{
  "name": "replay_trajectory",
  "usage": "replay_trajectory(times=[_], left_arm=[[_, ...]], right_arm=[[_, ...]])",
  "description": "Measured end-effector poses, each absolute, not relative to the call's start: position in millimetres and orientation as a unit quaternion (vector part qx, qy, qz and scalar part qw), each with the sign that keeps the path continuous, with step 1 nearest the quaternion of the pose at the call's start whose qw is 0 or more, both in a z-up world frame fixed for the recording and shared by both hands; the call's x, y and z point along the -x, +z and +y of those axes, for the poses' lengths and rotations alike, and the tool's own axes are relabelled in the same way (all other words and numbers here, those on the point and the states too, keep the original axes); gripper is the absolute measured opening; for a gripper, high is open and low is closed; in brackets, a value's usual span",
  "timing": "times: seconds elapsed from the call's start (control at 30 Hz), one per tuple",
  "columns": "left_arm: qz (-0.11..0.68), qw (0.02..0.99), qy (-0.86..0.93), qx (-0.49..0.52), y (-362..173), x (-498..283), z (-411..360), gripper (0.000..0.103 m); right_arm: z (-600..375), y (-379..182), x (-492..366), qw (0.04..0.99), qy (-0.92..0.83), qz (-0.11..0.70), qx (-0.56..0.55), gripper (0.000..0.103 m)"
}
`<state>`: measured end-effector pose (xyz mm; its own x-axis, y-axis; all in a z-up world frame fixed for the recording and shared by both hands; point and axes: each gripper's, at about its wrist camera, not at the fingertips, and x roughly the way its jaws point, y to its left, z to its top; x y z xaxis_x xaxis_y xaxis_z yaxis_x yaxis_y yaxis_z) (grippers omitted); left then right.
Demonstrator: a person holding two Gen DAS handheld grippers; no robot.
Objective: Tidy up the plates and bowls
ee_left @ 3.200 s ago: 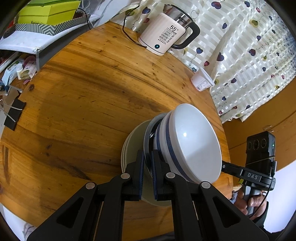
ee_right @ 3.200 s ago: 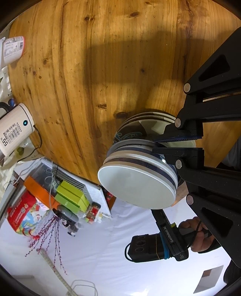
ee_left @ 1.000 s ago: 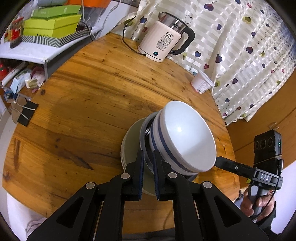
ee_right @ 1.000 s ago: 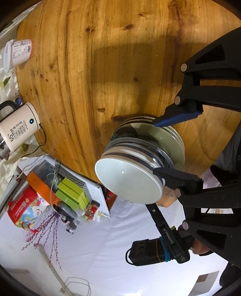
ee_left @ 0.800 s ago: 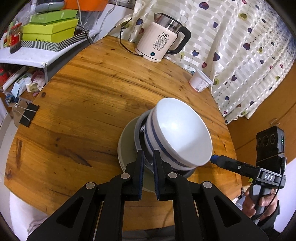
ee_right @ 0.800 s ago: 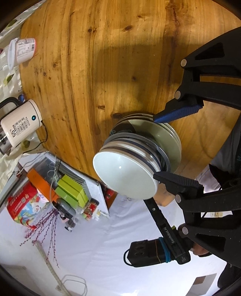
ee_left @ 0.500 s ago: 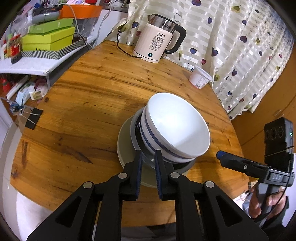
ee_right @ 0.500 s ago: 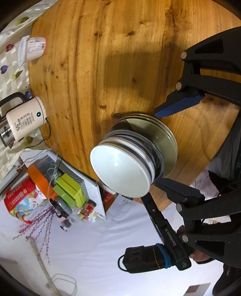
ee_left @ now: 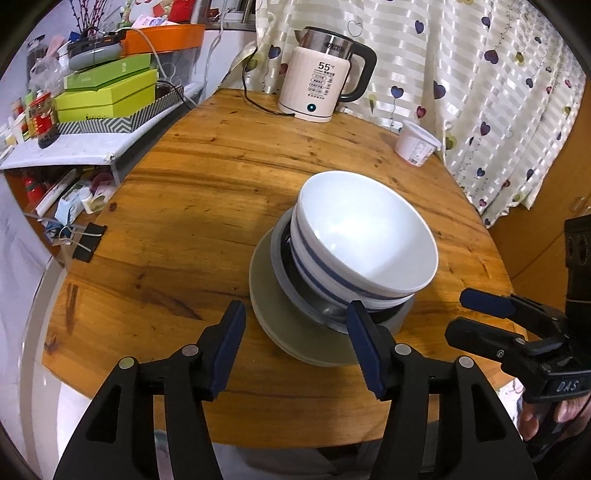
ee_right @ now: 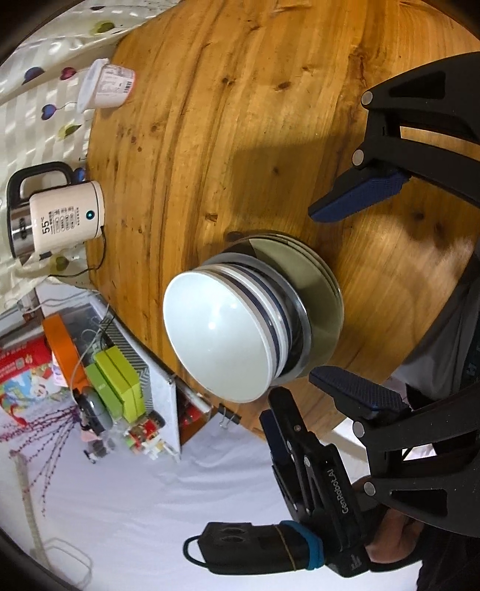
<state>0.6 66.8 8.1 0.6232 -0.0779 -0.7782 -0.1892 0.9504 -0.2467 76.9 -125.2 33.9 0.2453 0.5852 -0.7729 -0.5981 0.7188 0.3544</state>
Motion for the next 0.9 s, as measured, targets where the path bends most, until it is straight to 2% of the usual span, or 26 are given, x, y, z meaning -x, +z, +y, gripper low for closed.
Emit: replay_trajectory(times=[0.9], left_arm=[[0.437, 0.889, 0.055, 0.126, 4.8, 4.7, 59.3, 0.058]], right_arm=[[-114.0, 25.9, -72.8, 0.782, 0.382, 0.491, 0.026, 0.081]])
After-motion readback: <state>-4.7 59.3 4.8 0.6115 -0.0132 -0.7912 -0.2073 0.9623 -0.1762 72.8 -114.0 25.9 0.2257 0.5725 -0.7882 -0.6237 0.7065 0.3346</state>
